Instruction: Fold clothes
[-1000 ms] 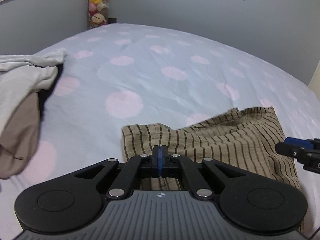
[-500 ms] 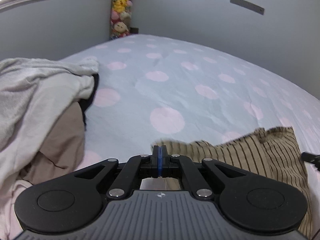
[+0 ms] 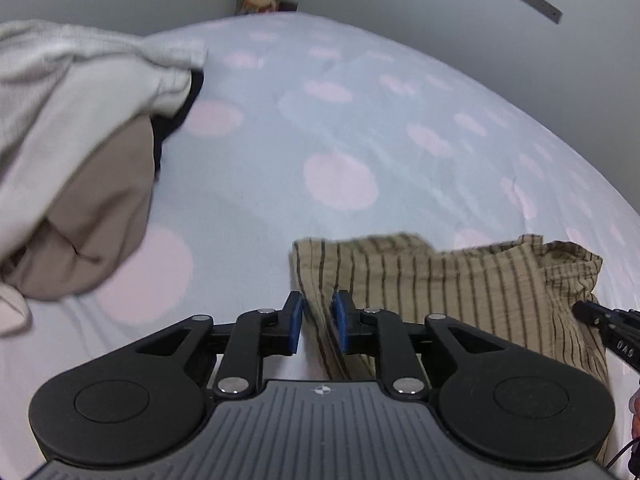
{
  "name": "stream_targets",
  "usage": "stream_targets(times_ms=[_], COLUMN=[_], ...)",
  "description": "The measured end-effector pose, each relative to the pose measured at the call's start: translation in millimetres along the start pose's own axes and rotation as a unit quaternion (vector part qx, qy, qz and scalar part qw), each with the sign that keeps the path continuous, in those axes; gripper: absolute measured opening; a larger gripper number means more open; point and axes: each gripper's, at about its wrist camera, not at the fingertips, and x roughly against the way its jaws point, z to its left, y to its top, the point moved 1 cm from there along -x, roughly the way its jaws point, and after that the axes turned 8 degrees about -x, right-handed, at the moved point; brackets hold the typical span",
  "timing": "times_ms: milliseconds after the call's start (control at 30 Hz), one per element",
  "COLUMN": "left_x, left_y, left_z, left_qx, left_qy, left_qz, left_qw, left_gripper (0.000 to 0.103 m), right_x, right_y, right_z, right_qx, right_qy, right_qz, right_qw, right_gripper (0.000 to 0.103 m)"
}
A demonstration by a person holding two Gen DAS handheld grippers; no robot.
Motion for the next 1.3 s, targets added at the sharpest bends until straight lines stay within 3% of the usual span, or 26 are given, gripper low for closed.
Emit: stream_targets(times_ms=[33,67,233,400,567,633,767,833,900,967,1133,1300], left_x=[0,-1,10,14,-7,-8,13,33,51,72,116,123], left_y=[0,-1,8,18,16,11,-3,-13,-25,-39,-78,-114], left_z=[-1,-2,-11,-17,-11,-8,-2,-4,-7,-12,-30,-45], left_qx=[-0.004,-0.009,-0.026,-0.033,-0.022,-0.017,-0.004,-0.008,-0.016,-0.020,-0.020,-0.018], left_qy=[-0.009,-0.019,-0.034,-0.043,-0.045,-0.045,-0.047,-0.056,-0.067,-0.078,-0.111,-0.112], left_qz=[-0.004,-0.009,-0.056,-0.085,-0.030,-0.018,-0.018,-0.012,0.000,0.009,0.024,0.052], left_qw=[0.9999,0.9997,0.9975,0.9949,0.9983,0.9987,0.9987,0.9983,0.9976,0.9967,0.9933,0.9922], left_gripper=[0.012,0.000,0.000,0.000,0.000,0.002,0.032,0.034,0.035,0.040,0.041,0.041], right_x=[1,5,25,30,32,35,51,63,77,94,138,165], right_y=[0,2,9,10,9,6,-6,-17,-31,-48,-86,-125], right_z=[-2,-4,-26,-53,-67,-67,-62,-57,-52,-46,-26,-11], right_qx=[-0.003,-0.009,-0.076,-0.136,-0.162,-0.164,-0.169,-0.174,-0.185,-0.195,-0.201,-0.214], right_qy=[-0.001,0.000,0.014,-0.008,-0.015,-0.006,0.016,0.031,0.047,0.058,0.069,0.068], right_qz=[-0.005,-0.017,-0.051,-0.059,-0.048,-0.041,-0.025,-0.008,0.012,0.031,0.051,0.071], right_qw=[1.000,1.000,0.996,0.989,0.985,0.986,0.985,0.984,0.982,0.979,0.976,0.972], right_gripper=[0.005,0.005,0.005,0.001,0.001,0.007,0.013,0.017,0.032,0.033,0.034,0.041])
